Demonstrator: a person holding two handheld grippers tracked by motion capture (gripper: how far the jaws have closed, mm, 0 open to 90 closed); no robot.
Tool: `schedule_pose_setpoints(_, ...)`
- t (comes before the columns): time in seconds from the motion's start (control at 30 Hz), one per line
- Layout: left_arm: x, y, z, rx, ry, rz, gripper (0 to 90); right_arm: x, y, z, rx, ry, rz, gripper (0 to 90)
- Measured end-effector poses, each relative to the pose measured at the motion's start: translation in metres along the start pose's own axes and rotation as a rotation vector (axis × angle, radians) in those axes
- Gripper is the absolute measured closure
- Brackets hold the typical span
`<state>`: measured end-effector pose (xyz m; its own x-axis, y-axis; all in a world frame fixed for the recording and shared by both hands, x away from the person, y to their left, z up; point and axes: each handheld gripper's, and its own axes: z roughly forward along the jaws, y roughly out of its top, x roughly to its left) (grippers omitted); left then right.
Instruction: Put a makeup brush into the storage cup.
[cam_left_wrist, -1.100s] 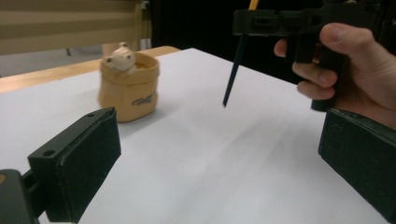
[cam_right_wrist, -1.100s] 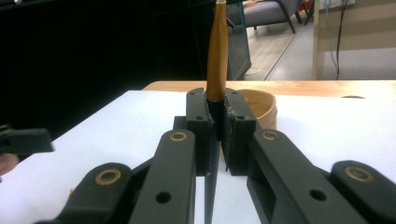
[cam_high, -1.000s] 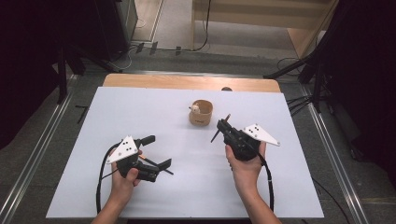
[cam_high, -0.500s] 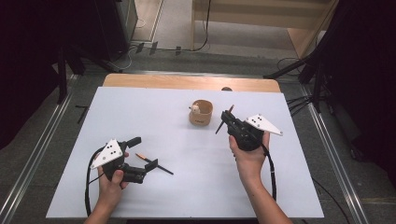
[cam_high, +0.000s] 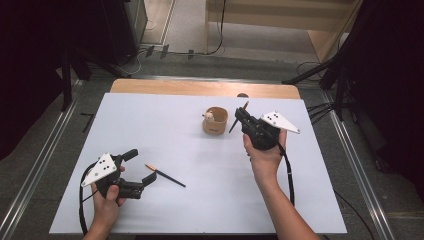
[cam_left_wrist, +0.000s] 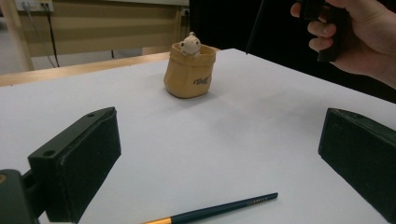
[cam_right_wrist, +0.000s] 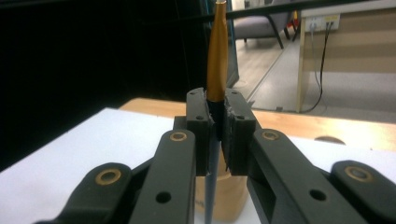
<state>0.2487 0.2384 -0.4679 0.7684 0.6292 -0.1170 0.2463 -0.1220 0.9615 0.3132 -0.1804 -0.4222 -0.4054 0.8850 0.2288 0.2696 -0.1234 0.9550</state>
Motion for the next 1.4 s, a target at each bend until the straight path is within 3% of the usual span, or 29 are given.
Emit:
schedule_pose_setpoints(0.47, 0.008, -0.007, -0.021, 0.003, 0.046, -0.008, 0.0, -0.002, 0.022, 0.020, 0.005, -0.017, -0.034, 84.2)
schedule_pose_setpoints(0.73, 0.013, -0.011, -0.031, -0.001, 0.076, -0.019, 0.0, -0.001, 0.029, 0.036, 0.006, -0.003, -0.058, 84.2)
schedule_pose_setpoints(1.07, 0.018, -0.012, -0.035, -0.009, 0.087, -0.024, 0.0, -0.004, 0.024, 0.057, 0.026, -0.001, -0.098, 84.2)
schedule_pose_setpoints(1.4, 0.018, -0.012, -0.034, -0.011, 0.087, -0.023, 0.0, -0.008, 0.012, 0.075, 0.065, -0.012, -0.098, 84.1)
